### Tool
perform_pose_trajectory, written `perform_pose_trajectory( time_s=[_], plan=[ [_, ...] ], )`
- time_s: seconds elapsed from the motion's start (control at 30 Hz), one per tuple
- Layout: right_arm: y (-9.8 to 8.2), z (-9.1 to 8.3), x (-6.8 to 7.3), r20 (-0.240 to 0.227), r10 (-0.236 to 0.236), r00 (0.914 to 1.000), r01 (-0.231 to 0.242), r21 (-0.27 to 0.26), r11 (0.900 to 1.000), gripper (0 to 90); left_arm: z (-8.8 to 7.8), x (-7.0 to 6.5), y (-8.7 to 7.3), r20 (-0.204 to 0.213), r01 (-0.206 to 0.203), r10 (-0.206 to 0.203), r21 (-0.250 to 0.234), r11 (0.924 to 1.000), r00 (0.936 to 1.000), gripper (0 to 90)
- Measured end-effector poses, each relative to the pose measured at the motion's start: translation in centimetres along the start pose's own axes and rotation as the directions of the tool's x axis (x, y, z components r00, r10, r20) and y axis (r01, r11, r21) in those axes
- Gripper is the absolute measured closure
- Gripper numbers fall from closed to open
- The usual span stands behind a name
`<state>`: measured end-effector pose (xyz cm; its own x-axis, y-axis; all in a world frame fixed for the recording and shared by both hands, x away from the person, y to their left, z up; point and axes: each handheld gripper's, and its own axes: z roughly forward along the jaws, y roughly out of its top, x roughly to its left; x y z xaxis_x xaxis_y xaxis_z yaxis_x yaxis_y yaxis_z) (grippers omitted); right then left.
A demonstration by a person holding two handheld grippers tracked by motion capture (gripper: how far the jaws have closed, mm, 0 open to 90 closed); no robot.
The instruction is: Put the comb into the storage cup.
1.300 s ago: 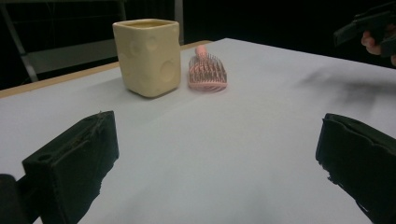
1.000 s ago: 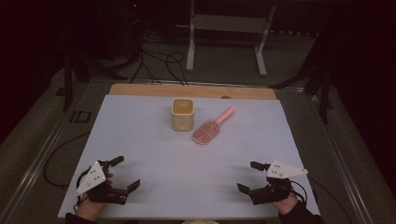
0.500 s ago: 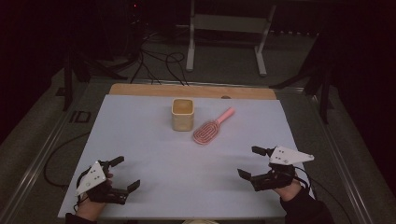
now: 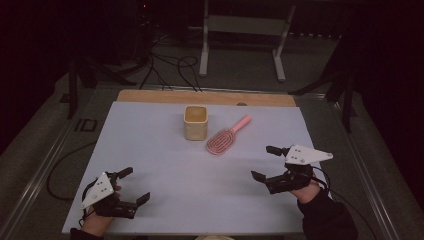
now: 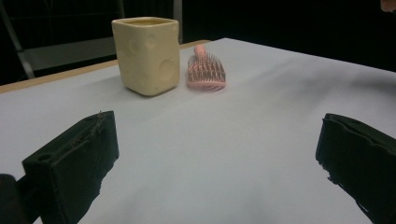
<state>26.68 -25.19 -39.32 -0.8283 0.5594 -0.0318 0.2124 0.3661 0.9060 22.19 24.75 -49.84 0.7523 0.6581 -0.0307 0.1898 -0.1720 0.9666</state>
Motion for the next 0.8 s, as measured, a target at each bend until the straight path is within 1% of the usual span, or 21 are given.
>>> perform_pose_trajectory(
  time_s=[0.1,0.2,0.23,0.27,0.33,0.4,0.43,0.5,0.63,0.8],
  plan=[
    [0.4,0.3,-0.2,-0.002,0.001,1.0000,-0.001,-0.001,1.000,8.1,0.0,0.0,0.0,0.000,0.004,-0.004,0.001,1.0000,1.0000,0.1],
    [0.9,0.6,-0.6,-0.004,0.006,1.0000,-0.006,-0.013,1.000,8.1,0.0,0.0,0.0,0.000,0.006,-0.006,0.000,1.0000,1.0000,0.2],
    [1.0,0.6,-0.7,-0.008,-0.001,1.0000,0.001,-0.012,1.000,8.2,0.0,0.0,0.0,0.000,0.004,-0.004,0.001,1.0000,1.0000,0.2],
    [1.2,0.8,-0.9,-0.003,0.002,1.0000,-0.002,-0.014,1.000,8.2,0.0,0.0,0.0,-0.001,0.004,-0.004,0.001,1.0000,1.0000,0.1],
    [1.6,1.1,-1.1,0.001,-0.007,1.0000,0.007,-0.016,1.000,8.3,0.0,0.0,0.0,0.000,0.002,-0.002,0.003,1.0000,1.0000,0.1],
    [1.9,1.4,-1.4,0.006,-0.003,1.0000,0.003,-0.016,1.000,8.3,0.0,0.0,0.0,0.002,0.005,-0.005,0.004,1.0000,1.0000,0.1],
    [2.0,1.5,-1.6,0.005,-0.011,0.9999,0.011,-0.014,1.000,8.3,0.0,0.0,0.0,0.003,0.003,-0.003,0.006,1.0000,1.0000,0.1],
    [2.2,1.8,-1.9,0.011,-0.001,0.9999,0.002,-0.017,1.000,8.3,0.0,0.0,0.0,0.002,-0.003,0.003,0.007,1.0000,1.0000,0.2],
    [2.8,2.4,-2.8,0.016,0.011,0.9998,-0.011,-0.026,1.000,8.4,0.0,0.0,0.0,0.001,0.001,-0.001,0.005,1.0000,1.0000,0.1],
    [3.3,3.3,-3.9,0.038,0.017,0.9991,-0.016,-0.020,1.000,8.7,0.0,0.0,0.0,0.001,0.003,-0.003,0.006,1.0000,1.0000,0.2]
  ],
)
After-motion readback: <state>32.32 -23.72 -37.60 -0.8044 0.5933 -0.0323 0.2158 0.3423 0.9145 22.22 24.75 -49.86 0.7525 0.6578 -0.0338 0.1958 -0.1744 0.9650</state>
